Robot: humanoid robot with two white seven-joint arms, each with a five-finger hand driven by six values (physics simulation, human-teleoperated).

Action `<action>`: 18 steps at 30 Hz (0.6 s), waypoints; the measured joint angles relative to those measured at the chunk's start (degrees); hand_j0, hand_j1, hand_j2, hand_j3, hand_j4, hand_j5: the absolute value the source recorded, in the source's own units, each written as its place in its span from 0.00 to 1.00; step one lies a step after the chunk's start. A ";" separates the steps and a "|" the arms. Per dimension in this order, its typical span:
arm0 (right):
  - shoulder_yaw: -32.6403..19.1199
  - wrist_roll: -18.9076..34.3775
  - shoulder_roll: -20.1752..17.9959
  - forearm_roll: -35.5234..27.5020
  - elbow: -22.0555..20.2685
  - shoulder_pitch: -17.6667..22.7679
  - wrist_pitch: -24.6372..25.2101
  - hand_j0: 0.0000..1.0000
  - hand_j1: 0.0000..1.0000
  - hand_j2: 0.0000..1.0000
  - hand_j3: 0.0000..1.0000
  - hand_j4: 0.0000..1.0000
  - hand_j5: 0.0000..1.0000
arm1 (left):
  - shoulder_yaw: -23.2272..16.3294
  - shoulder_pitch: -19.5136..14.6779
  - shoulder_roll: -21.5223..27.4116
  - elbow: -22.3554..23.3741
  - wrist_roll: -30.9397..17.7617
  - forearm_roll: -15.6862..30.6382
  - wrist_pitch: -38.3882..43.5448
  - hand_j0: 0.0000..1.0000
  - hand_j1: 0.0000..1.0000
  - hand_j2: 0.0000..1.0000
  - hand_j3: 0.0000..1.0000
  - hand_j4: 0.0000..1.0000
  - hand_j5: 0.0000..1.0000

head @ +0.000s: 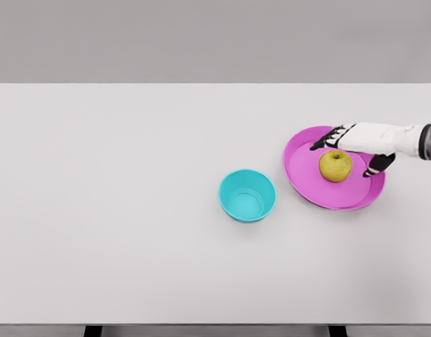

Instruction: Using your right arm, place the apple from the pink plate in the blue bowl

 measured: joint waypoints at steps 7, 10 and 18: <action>1.64 0.00 0.33 -0.02 0.48 0.00 0.01 1.00 1.00 1.00 1.00 1.00 1.00 | 0.00 0.00 0.00 0.00 0.00 0.00 0.00 1.00 1.00 1.00 1.00 1.00 1.00; 2.07 0.00 0.36 -0.02 0.53 0.00 0.01 1.00 1.00 1.00 1.00 1.00 1.00 | 0.00 0.00 0.00 0.00 0.00 0.00 0.00 1.00 1.00 1.00 1.00 1.00 1.00; 2.89 -0.10 0.34 -0.26 0.49 0.00 0.14 0.58 0.58 0.58 0.58 0.58 0.58 | 0.00 0.00 0.00 0.00 0.00 0.00 0.00 1.00 1.00 1.00 1.00 1.00 1.00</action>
